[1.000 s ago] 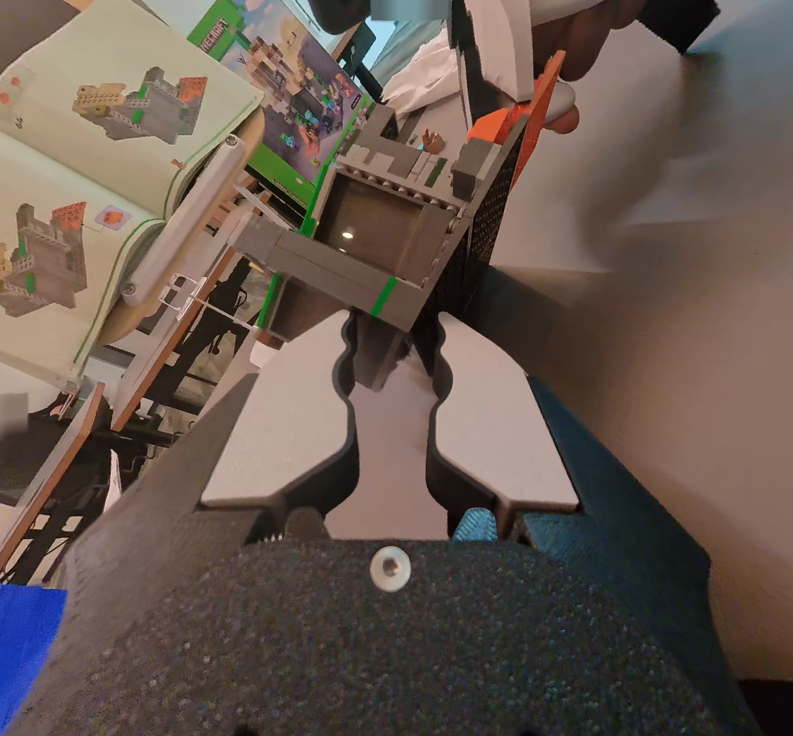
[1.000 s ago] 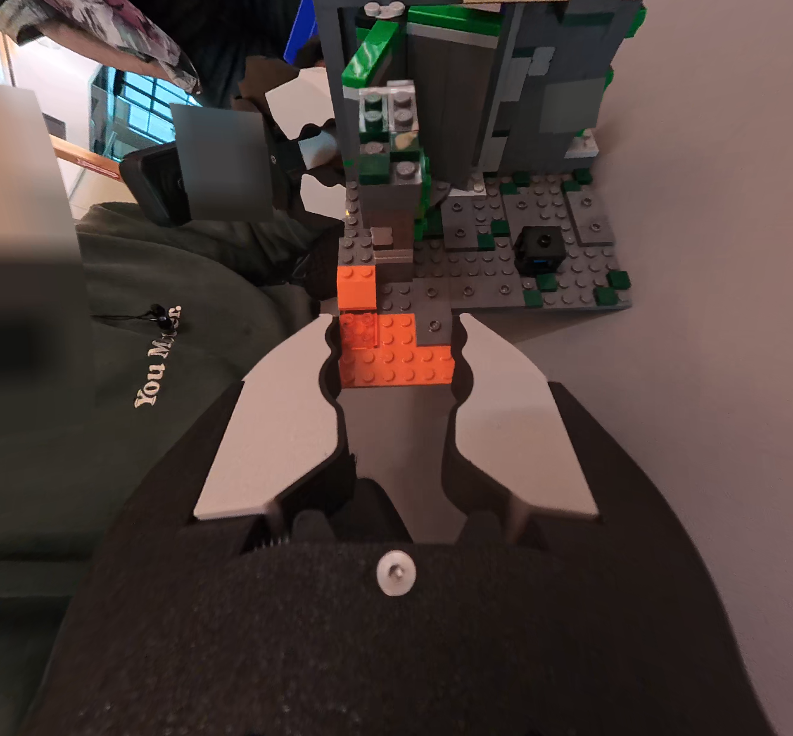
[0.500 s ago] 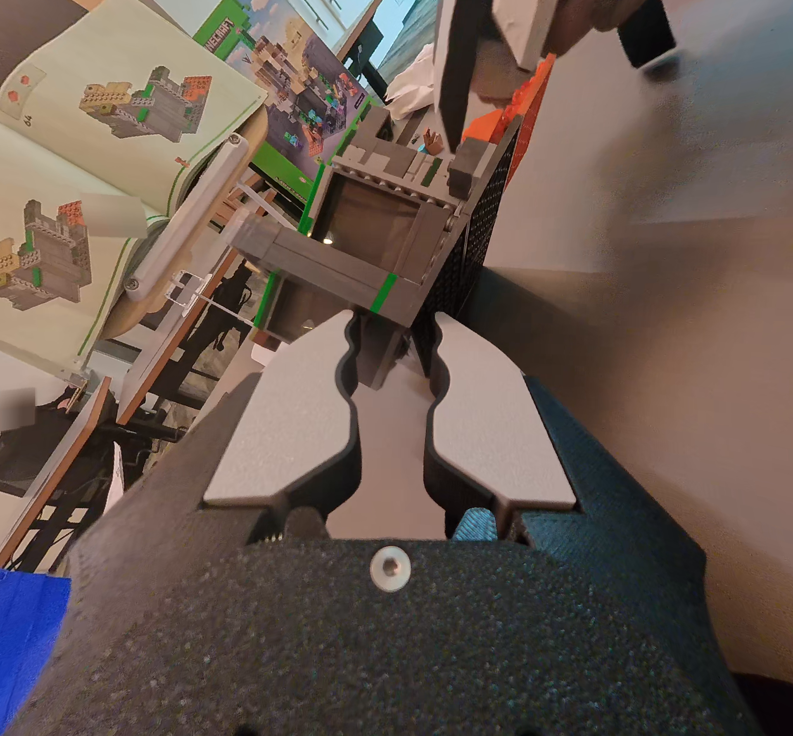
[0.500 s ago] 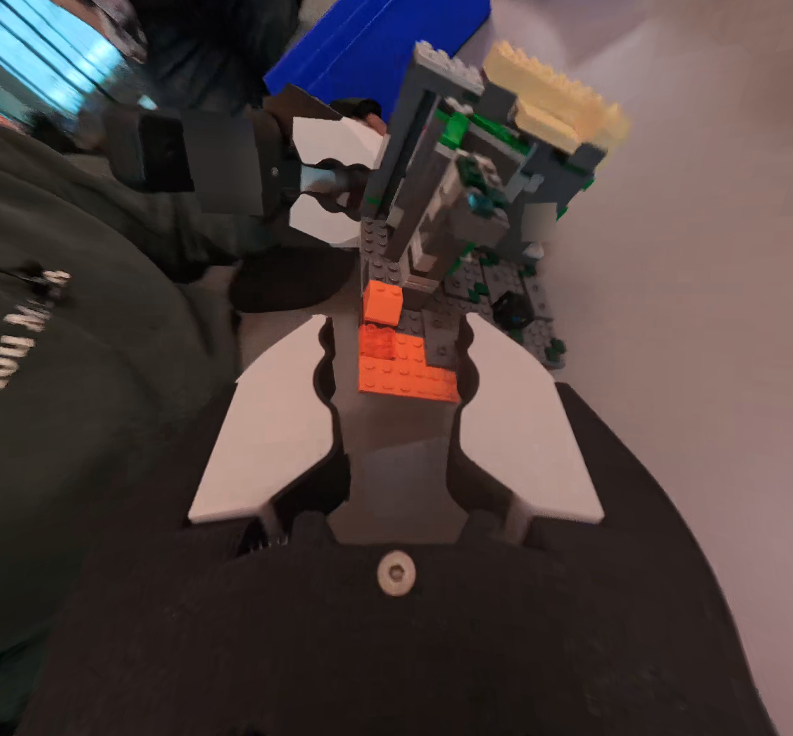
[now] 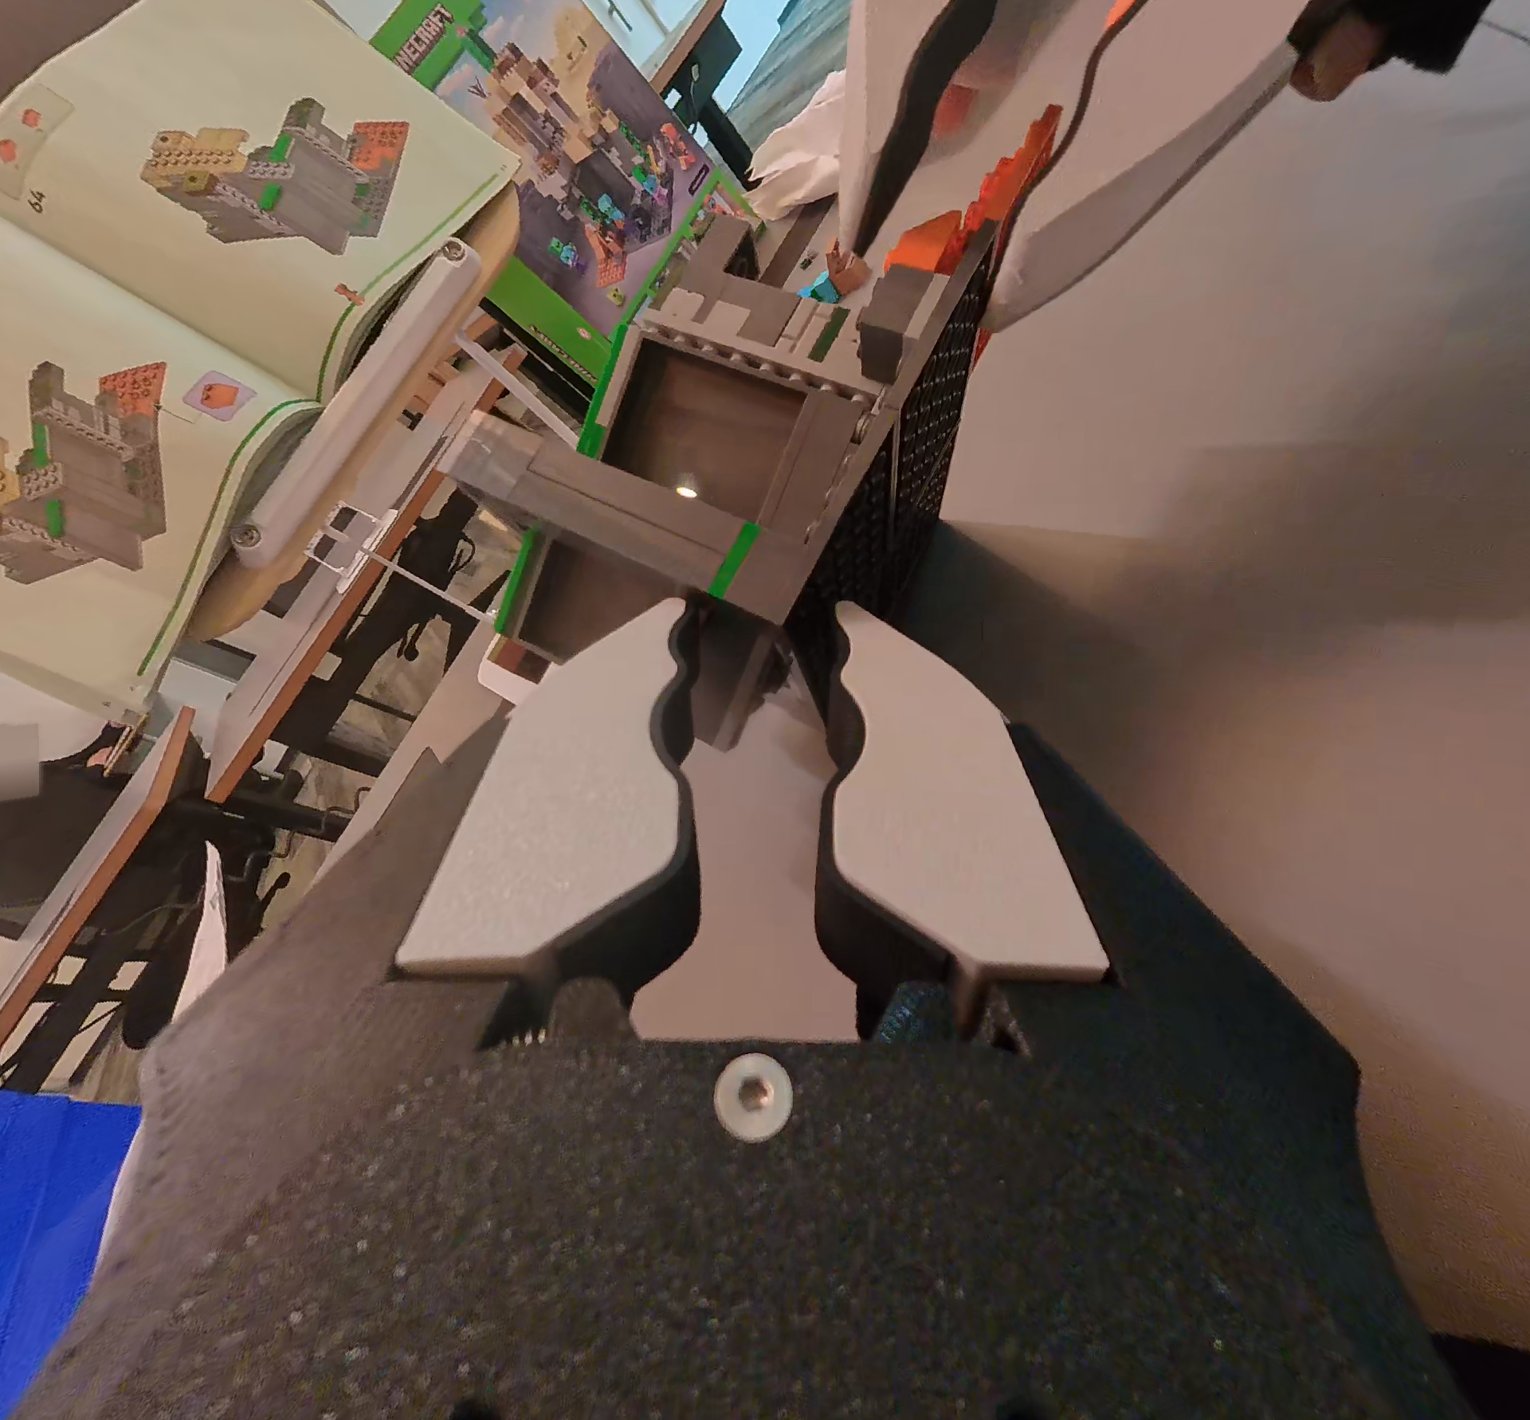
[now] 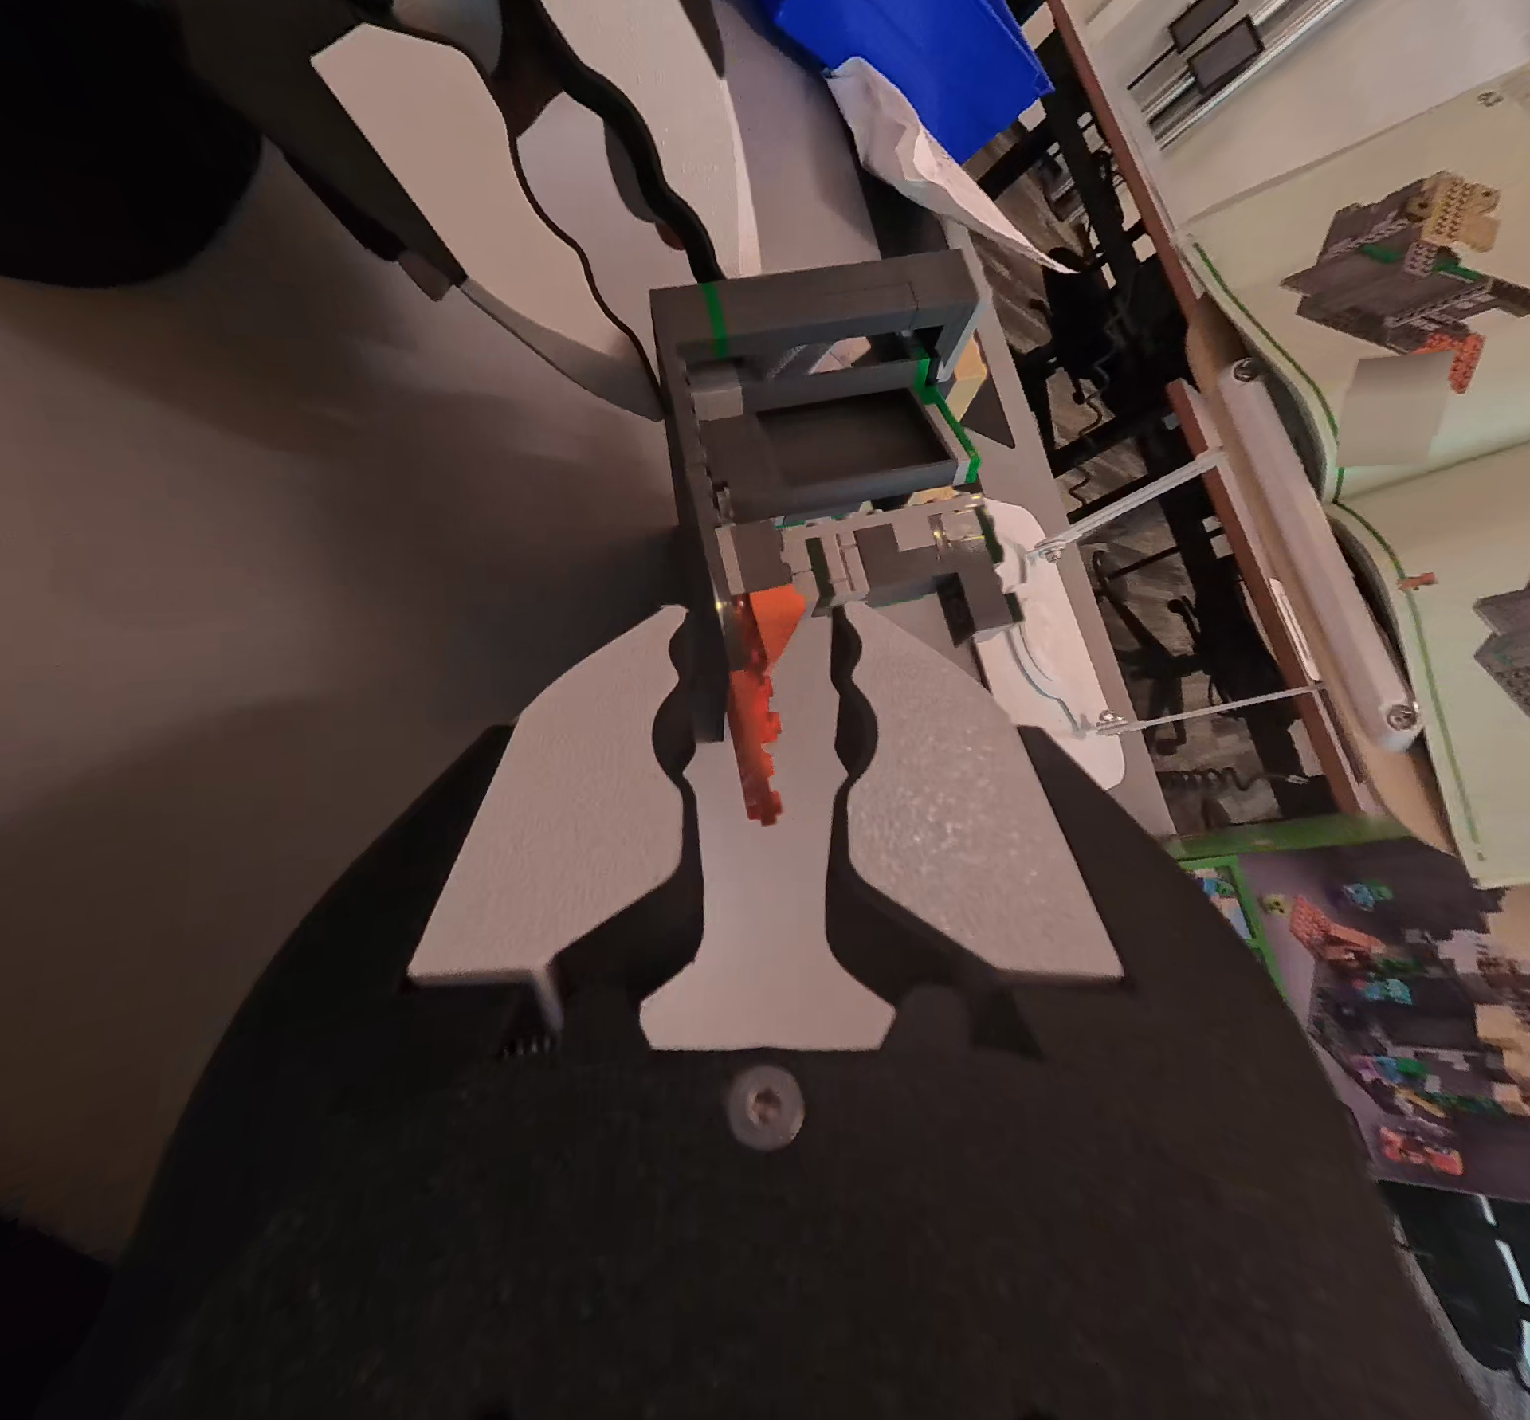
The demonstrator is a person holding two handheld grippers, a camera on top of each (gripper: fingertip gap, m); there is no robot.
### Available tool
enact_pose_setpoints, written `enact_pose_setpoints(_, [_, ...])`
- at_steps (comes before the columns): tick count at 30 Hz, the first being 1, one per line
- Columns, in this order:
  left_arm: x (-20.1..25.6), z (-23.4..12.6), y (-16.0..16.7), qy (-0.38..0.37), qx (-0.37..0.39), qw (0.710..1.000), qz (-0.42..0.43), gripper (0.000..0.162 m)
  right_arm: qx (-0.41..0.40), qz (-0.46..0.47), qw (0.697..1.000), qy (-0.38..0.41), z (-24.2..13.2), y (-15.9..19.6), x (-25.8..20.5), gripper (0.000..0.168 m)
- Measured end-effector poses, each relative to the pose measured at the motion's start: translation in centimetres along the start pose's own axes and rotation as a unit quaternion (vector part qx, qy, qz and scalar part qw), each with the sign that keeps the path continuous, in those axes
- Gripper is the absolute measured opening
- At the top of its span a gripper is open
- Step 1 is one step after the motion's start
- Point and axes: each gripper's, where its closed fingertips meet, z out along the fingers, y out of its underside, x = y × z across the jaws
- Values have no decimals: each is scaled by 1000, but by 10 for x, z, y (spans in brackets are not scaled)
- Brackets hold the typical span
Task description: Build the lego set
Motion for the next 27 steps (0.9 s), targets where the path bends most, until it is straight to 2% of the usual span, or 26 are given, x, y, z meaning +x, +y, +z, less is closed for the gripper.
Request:
enact_pose_setpoints(7, [1,0,2,0,-7,1000,-1,27,-8,-45,999,-9,6,1,-4,20])
enact_pose_setpoints(27, [5,1,3,8,-12,1000,-5,27,3,5,1000,-23,4,3,-9,18])
